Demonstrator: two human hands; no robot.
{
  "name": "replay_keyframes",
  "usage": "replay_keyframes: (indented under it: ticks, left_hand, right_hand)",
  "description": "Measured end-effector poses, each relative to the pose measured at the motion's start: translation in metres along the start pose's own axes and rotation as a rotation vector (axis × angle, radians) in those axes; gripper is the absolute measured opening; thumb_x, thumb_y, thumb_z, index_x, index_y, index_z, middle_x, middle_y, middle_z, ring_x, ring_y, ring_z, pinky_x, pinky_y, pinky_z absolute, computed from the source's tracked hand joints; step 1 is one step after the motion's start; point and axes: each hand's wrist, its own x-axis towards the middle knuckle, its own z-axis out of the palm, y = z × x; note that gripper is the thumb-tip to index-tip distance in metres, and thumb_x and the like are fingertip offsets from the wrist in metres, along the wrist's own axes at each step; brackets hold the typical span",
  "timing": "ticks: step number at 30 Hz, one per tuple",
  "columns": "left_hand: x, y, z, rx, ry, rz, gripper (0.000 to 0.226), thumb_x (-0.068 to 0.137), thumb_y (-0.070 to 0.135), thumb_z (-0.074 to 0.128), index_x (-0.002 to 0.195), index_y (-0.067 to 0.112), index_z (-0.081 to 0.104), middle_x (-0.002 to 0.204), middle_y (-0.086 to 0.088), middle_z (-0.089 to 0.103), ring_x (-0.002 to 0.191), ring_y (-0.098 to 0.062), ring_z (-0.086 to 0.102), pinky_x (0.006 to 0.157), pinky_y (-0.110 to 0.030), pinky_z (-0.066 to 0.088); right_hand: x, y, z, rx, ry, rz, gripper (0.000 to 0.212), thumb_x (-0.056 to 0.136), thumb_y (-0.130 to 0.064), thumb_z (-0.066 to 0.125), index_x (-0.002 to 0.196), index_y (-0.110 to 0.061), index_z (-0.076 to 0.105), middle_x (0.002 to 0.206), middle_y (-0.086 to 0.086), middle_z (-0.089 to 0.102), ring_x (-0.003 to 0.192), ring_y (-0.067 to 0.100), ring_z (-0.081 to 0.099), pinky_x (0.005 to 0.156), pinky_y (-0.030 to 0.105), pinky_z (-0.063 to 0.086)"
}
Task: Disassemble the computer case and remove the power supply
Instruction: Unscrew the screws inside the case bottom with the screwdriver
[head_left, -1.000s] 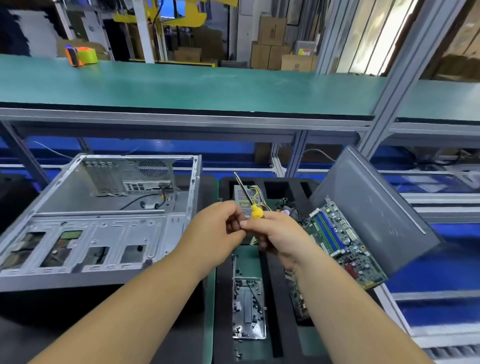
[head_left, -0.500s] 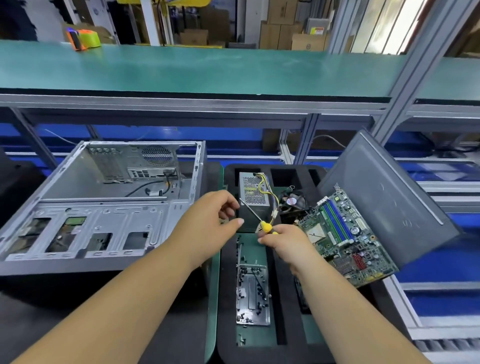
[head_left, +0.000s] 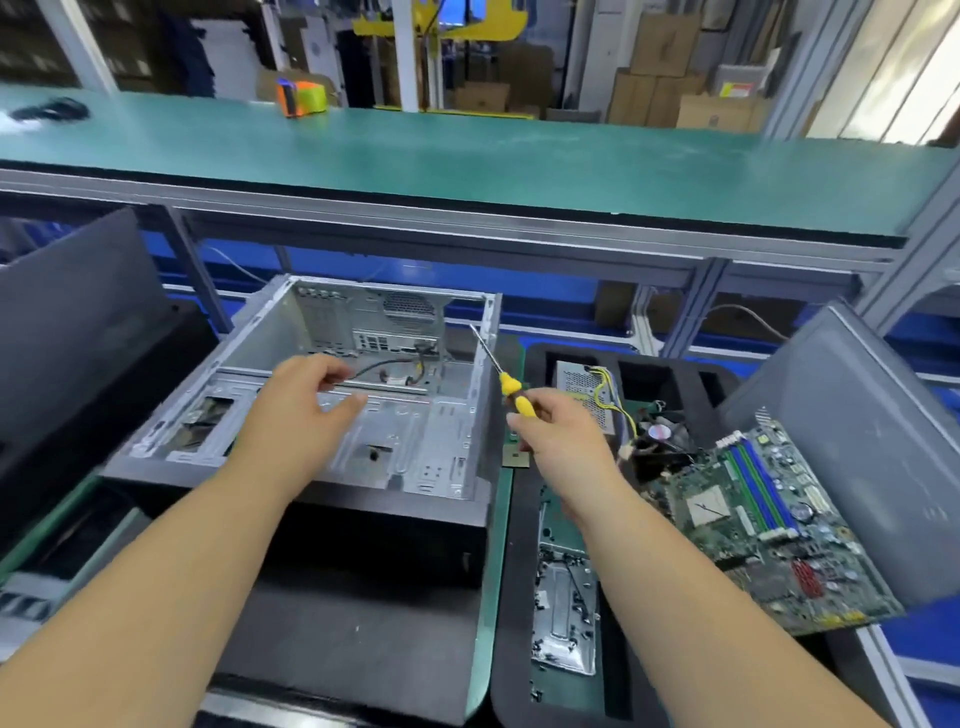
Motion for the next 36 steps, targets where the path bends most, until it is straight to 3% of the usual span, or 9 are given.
replay_keyframes:
  ticks: [3, 7, 10, 13, 18, 24, 31, 34, 36]
  left_hand:
    - [0.003, -0.024, -0.018, 0.074, 0.024, -0.073, 0.026, 0.085, 0.029, 0.071, 0.109, 0.020, 0.064, 0.108, -0.001, 0.059, 0.104, -0.018, 0.055, 0.090, -0.032, 0.042]
    - [0.007, -0.051, -0.038, 0.344, 0.075, -0.293, 0.057, 0.085, 0.045, 0.067, 0.128, 0.011, 0.055, 0.122, -0.021, 0.054, 0.116, -0.040, 0.048, 0.098, -0.046, 0.039]
    - [0.008, -0.072, -0.050, 0.531, -0.023, -0.581, 0.081, 0.084, 0.069, 0.049, 0.141, 0.012, 0.038, 0.132, -0.024, 0.046, 0.122, -0.043, 0.043, 0.100, -0.048, 0.037]
    - [0.007, -0.087, -0.051, 0.565, -0.101, -0.733, 0.092, 0.080, 0.081, 0.034, 0.145, 0.015, 0.029, 0.138, -0.021, 0.042, 0.124, -0.041, 0.042, 0.101, -0.049, 0.034]
    - [0.005, -0.095, -0.046, 0.543, -0.039, -0.706, 0.099, 0.074, 0.087, 0.036, 0.144, 0.016, 0.031, 0.137, -0.021, 0.043, 0.122, -0.043, 0.042, 0.099, -0.053, 0.034]
    - [-0.001, -0.086, -0.037, 0.514, 0.004, -0.703, 0.100, 0.067, 0.088, 0.042, 0.134, 0.014, 0.040, 0.131, -0.016, 0.047, 0.118, -0.039, 0.045, 0.091, -0.051, 0.039]
    - [-0.008, -0.080, -0.036, 0.547, -0.023, -0.675, 0.093, 0.068, 0.080, 0.051, 0.132, 0.013, 0.042, 0.124, -0.013, 0.051, 0.115, -0.036, 0.049, 0.089, -0.046, 0.041]
    - [-0.003, -0.079, -0.041, 0.626, -0.019, -0.540, 0.083, 0.072, 0.075, 0.052, 0.132, 0.019, 0.045, 0.126, -0.009, 0.051, 0.117, -0.033, 0.048, 0.090, -0.043, 0.040]
    - [0.002, -0.079, -0.043, 0.579, -0.009, -0.360, 0.075, 0.075, 0.066, 0.060, 0.135, 0.024, 0.046, 0.135, -0.005, 0.047, 0.126, -0.029, 0.042, 0.098, -0.044, 0.038]
  right_hand:
    - [-0.004, -0.014, 0.030, -0.041, 0.018, -0.134, 0.011, 0.094, -0.023, 0.059, 0.091, -0.033, 0.062, 0.082, -0.004, 0.068, 0.071, 0.009, 0.058, 0.066, 0.030, 0.045]
    - [-0.019, -0.021, 0.070, -0.081, 0.035, -0.179, 0.011, 0.097, -0.033, 0.051, 0.091, -0.031, 0.061, 0.077, -0.016, 0.068, 0.060, -0.001, 0.054, 0.052, 0.015, 0.040]
    - [-0.029, -0.019, 0.093, -0.225, 0.024, -0.193, 0.016, 0.099, -0.039, 0.045, 0.100, -0.027, 0.056, 0.085, -0.005, 0.063, 0.077, 0.017, 0.056, 0.067, 0.036, 0.048]
    - [-0.033, -0.016, 0.102, -0.428, 0.082, -0.304, 0.023, 0.102, -0.040, 0.040, 0.108, -0.023, 0.055, 0.084, -0.001, 0.057, 0.083, 0.024, 0.051, 0.070, 0.043, 0.046]
    - [-0.031, -0.014, 0.100, -0.535, 0.106, -0.421, 0.023, 0.102, -0.037, 0.040, 0.107, -0.020, 0.054, 0.080, -0.003, 0.054, 0.082, 0.023, 0.048, 0.069, 0.042, 0.041]
    - [-0.013, -0.007, 0.077, -0.514, 0.084, -0.347, 0.020, 0.101, -0.032, 0.046, 0.107, -0.018, 0.058, 0.081, -0.005, 0.051, 0.083, 0.021, 0.044, 0.064, 0.035, 0.030]
    - [0.001, -0.014, 0.058, -0.339, 0.040, -0.201, 0.027, 0.099, -0.027, 0.051, 0.126, -0.024, 0.052, 0.107, -0.004, 0.059, 0.092, 0.020, 0.057, 0.075, 0.036, 0.046]
    - [0.001, -0.023, 0.064, -0.272, 0.060, -0.171, 0.021, 0.095, -0.025, 0.058, 0.112, -0.029, 0.046, 0.093, -0.007, 0.058, 0.073, 0.012, 0.056, 0.057, 0.030, 0.039]
    - [0.002, -0.032, 0.071, -0.214, 0.066, -0.169, 0.019, 0.091, -0.026, 0.065, 0.097, -0.029, 0.048, 0.086, -0.011, 0.059, 0.069, 0.008, 0.054, 0.056, 0.027, 0.040]
